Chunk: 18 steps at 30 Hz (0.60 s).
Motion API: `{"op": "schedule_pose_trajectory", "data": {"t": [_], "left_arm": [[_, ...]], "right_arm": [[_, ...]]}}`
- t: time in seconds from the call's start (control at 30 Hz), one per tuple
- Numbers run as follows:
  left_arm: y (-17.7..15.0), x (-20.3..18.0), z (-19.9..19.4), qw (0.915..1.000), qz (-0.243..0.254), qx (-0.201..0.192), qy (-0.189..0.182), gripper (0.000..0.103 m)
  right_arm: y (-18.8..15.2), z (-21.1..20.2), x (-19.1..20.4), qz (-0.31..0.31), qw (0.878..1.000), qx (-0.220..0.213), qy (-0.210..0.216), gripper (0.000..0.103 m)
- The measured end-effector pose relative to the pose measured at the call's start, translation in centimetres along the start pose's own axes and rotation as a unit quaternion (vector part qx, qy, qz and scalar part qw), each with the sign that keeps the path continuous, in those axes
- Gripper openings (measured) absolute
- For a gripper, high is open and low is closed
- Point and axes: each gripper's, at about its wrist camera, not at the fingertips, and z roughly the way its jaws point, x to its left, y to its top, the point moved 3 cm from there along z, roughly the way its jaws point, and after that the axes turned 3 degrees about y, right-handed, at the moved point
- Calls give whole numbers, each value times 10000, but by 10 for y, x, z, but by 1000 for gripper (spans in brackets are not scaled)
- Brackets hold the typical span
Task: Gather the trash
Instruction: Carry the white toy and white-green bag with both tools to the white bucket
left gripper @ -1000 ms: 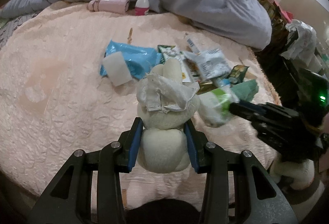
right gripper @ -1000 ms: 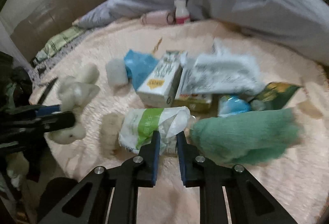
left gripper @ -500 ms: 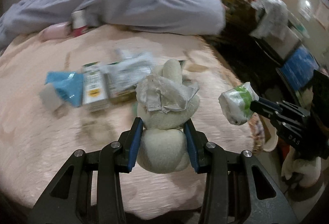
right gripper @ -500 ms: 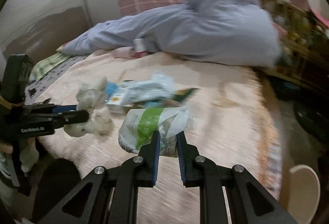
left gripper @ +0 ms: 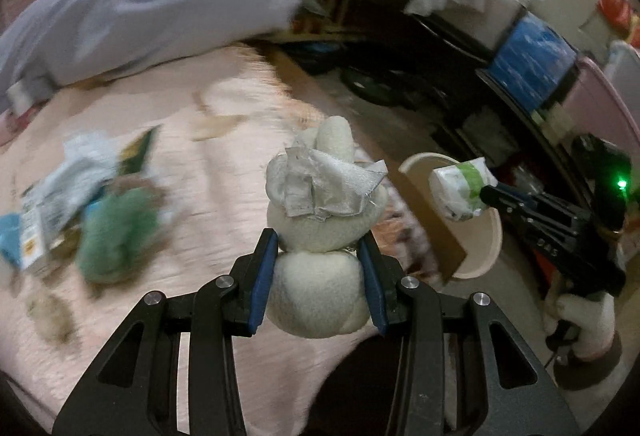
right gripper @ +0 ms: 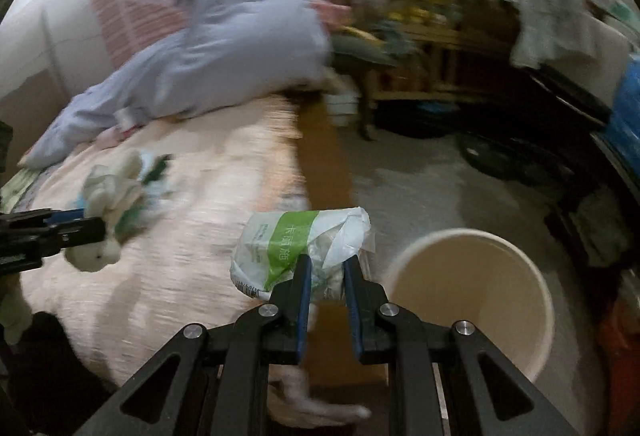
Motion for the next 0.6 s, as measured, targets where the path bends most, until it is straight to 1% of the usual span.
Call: {"op": "schedule_pose_trajectory", "data": {"t": [0.13,0.23,0.33,0.47,0.5,0.57,0.6], "left_arm": [[8,-40,28,9991,182,202,-330,39],[14,-69,49,9975,311,352,-534,39],[20,-93,66,9956,384,455,-726,39],[32,-118,84,9930,381,457,-1025,40],[36,-124,90,9918,362,448,-1145,41],[41,-134,95,9889,372,406,-1381,47],[43,-140,98,9868,367,406,-1525,55]], "right_arm": [[-17,3,-49,375,9985,104,-389,15],[-33,12,-86,677,9949,257,-700,16],[-50,20,-119,1057,9901,397,-835,16],[-67,27,-145,1363,9852,512,-906,16],[-70,28,-150,1413,9842,517,-936,16],[-73,30,-157,1501,9823,535,-984,18],[-73,32,-160,1527,9814,560,-1020,27]]}}
